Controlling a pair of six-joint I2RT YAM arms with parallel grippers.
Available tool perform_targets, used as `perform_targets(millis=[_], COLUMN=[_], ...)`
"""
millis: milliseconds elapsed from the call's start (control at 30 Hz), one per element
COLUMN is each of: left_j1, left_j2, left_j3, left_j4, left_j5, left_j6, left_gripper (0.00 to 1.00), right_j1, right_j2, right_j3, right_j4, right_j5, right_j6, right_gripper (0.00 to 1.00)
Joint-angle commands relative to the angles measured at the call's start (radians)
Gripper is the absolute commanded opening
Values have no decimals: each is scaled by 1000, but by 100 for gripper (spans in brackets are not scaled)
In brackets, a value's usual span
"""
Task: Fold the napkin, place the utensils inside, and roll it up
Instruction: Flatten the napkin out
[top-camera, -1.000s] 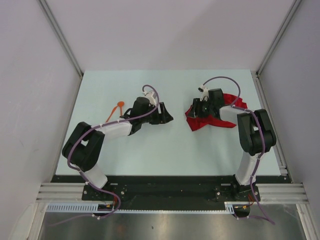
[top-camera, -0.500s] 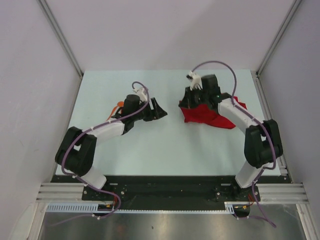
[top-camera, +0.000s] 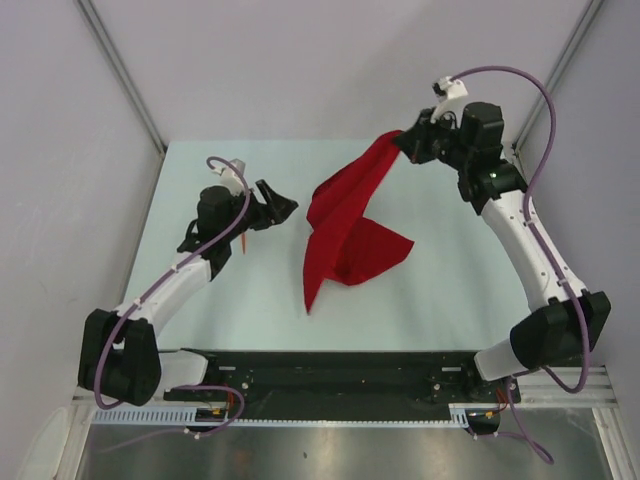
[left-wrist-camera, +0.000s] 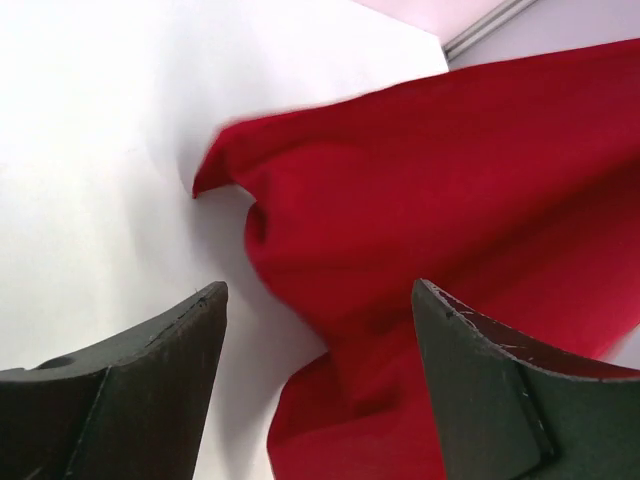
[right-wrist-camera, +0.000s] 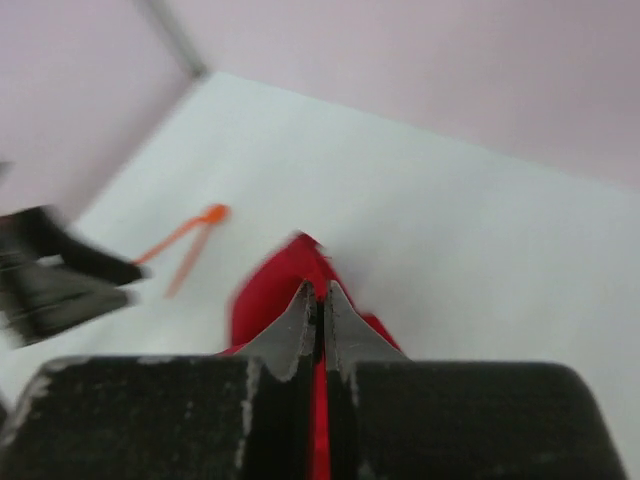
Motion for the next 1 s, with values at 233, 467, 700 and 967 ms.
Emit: perform_targets(millis=[233,467,700,967], left_j1=[-220,-563,-648,-654], left_j2=[-6,10,66,157], left_j3=[-65,-97,-155,-158], left_j4=[-191,-318,-338,-231], left_j5=[-118,-428,-408,-348], left_j6=[225,233,83,38], left_gripper=[74,58,45,60], right_j1=[-289,-293,-293,-293], right_j2=[180,229,207,192], right_j3=[-285,-311,-354,-360], right_j4=[3,23,47,61], right_j5=[223,206,166,137], right_j6=[166,197,206,209], right_gripper=[0,0,0,0])
